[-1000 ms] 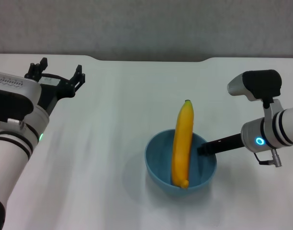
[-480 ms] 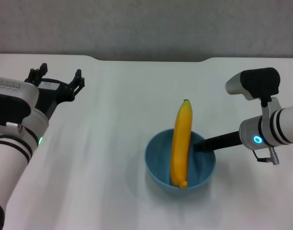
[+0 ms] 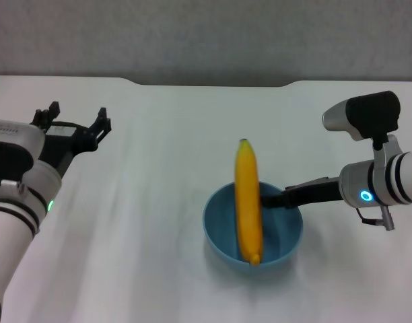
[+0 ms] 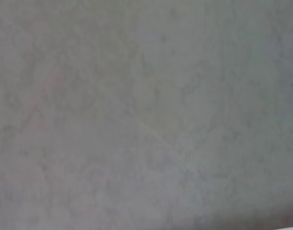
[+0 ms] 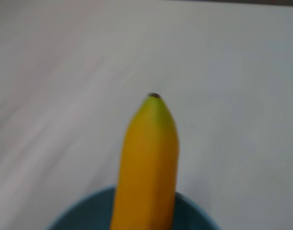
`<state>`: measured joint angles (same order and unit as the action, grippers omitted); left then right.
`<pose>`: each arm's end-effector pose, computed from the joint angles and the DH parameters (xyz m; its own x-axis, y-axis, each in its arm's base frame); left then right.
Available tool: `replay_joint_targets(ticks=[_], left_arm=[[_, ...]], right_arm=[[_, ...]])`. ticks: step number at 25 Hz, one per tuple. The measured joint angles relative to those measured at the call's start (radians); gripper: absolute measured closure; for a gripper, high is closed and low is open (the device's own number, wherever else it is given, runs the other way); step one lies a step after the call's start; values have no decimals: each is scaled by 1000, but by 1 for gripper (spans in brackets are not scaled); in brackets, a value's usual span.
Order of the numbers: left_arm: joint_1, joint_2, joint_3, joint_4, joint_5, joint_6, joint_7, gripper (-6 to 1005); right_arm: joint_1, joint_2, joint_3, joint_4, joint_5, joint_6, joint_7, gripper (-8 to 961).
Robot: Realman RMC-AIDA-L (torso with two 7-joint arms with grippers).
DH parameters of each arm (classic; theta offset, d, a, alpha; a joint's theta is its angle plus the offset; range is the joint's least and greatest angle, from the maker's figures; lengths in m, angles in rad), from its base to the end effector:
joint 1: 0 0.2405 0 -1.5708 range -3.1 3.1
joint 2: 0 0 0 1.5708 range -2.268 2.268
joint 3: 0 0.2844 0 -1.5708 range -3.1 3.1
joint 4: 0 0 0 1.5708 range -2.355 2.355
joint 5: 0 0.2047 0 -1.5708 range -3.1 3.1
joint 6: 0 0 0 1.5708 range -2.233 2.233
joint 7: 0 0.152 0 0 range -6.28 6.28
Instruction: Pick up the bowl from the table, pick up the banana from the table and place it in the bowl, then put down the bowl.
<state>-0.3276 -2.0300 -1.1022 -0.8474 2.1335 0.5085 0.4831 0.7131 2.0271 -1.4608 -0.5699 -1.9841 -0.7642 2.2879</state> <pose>-0.2872 0.3904 -0.0344 0.7617 0.1330 0.6341 0.6474 -0.1171 -0.7531 0.2672 0.4213 -0.0842 0.6152 -0.7458 -0.2555 -0.7712 -0.5020 -0.3915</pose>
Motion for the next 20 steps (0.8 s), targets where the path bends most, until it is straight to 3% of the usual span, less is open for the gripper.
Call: replay_joint_targets(ticks=[10,14,18,19,20], left_arm=[[17,0,18,90,9,93,-39,106],[21,2,23,92,11,102,-96,106],[16,4,21,124,61,104,-157,106],[16,4,19,129,78,104,-172,106],[17,4,17,132,89,105,-183,106]], right_arm=[[-192,-7,-78,-258,64,-26,-40,70],[-271,-8,-68,-312,137,-19,-131,76],[-341,-9,-32,-316,364,-9,-367,77],[-366,-10,-13,-299,506,-16,-503,77],[-366,-10,-13,-299,506,-16,-503,77]])
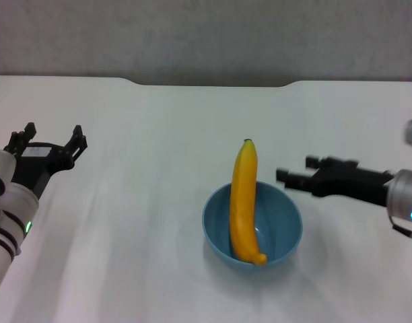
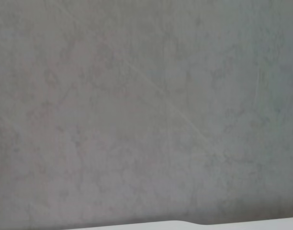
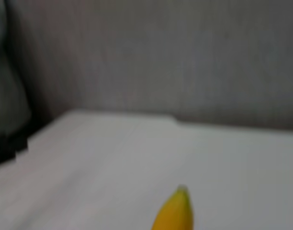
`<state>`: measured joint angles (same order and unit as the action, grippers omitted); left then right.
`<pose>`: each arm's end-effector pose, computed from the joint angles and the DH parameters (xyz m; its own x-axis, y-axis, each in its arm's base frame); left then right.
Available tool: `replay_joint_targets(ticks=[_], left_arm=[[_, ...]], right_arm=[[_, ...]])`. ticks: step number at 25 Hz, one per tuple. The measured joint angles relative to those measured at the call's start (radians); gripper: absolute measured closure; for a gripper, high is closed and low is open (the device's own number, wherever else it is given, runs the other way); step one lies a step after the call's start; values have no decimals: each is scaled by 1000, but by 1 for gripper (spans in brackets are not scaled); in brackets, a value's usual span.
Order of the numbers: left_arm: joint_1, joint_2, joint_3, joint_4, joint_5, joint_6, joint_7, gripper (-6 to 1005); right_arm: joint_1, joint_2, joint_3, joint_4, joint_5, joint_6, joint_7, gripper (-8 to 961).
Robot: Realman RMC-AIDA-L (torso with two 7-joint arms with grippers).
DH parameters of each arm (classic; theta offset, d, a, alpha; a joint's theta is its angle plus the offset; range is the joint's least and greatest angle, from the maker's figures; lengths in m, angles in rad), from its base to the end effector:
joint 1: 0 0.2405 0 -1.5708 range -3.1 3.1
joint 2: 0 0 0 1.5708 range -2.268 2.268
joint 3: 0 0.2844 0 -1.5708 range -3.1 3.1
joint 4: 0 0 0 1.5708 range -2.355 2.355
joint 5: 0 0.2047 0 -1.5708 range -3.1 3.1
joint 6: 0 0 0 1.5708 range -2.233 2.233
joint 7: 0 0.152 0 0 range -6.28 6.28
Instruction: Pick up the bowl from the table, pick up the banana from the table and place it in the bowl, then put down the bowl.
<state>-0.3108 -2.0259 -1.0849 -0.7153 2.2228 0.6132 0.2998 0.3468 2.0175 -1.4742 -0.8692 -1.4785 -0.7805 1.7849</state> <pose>-0.3225 0.3753 -0.0305 0.7334 0.1432 0.6645 0.6768 -0.0627 -0.7335 0.2861 0.3738 -0.0406 0.6537 -0.5151 -0.5544 -0.7447 -0.5678 -0.3506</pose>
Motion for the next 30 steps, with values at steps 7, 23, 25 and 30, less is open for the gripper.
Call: replay_joint_targets(ticks=[7,23,25,30], left_arm=[[1,-4,6,15,17,5,-27,106],[-15,-7,72,0,112,-41,-56,106],[-24,-8,78,-5,113,-61,-55,106],[-53,-4,91,-23,124,-97,-46,106]], right_arm=[[-25,-2,97,224,445,-138,-493,77],[-37,-6,219,640,1095,-464,-998,77],[-37,-7,221,649,1094,-451,-1019,77],[-25,-7,218,664,1089,-411,-1033,77]])
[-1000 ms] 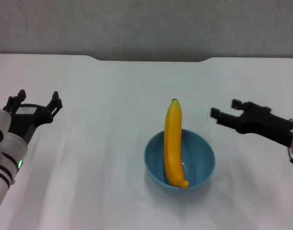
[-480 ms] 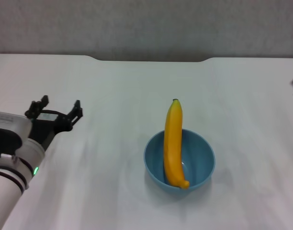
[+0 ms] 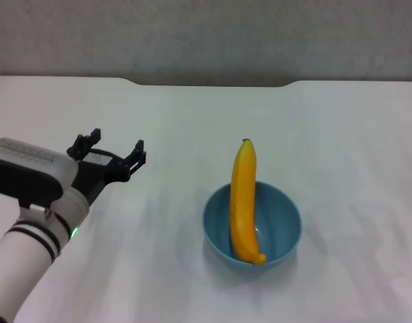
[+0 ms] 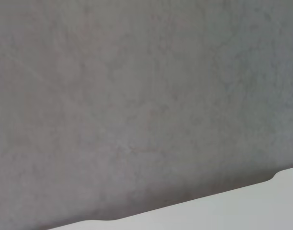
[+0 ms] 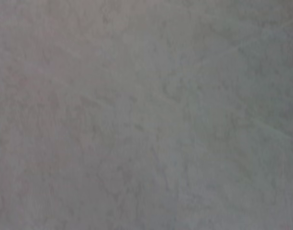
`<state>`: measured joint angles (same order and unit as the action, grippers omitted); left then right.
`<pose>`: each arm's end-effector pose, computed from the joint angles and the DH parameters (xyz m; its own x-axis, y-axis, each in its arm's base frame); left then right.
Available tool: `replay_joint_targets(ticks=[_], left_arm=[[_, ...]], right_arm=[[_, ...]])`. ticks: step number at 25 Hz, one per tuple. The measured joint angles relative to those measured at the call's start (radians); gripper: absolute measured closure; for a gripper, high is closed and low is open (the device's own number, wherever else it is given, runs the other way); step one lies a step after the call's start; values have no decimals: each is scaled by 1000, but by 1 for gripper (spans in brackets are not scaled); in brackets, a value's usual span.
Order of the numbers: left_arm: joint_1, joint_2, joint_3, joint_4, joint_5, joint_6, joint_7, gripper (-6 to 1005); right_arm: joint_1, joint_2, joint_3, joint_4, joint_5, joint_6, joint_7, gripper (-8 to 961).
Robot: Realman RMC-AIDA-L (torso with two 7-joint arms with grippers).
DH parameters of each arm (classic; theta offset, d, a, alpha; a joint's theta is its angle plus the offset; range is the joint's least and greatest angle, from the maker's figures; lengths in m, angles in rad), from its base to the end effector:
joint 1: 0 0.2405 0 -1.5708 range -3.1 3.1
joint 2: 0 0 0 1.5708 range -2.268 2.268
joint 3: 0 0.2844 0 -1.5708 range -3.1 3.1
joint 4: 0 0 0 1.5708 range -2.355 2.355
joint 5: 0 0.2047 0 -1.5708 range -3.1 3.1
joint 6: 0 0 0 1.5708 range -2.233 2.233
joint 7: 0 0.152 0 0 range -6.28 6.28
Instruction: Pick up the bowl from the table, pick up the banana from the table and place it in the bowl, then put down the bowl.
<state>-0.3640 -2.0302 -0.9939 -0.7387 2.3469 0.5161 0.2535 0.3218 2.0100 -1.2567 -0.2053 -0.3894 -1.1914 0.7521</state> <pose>-0.2861 0.3785 -0.0700 0.7937 0.1671 0.5849 0.6068 -0.2863 -0.7415 0.3830 0.3267 0.0267 0.4681 -0.0330 -0.8831 -0.8671 -0.2098 -0.4518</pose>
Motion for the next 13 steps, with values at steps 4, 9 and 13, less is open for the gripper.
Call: replay_joint_targets(ticks=[4,9,13], left_arm=[[-39,-5,1,3,-5,-23,-6,106],[-105,-11,60,10,0,4,-5,106],[-88,-11,81,29,0,95,-7,106]], right_arm=[[22,6,-4,13,5,48,-21,77],[71,11,-7,48,19,107,-61,77],[127,18,-44,79,10,96,-61,77]])
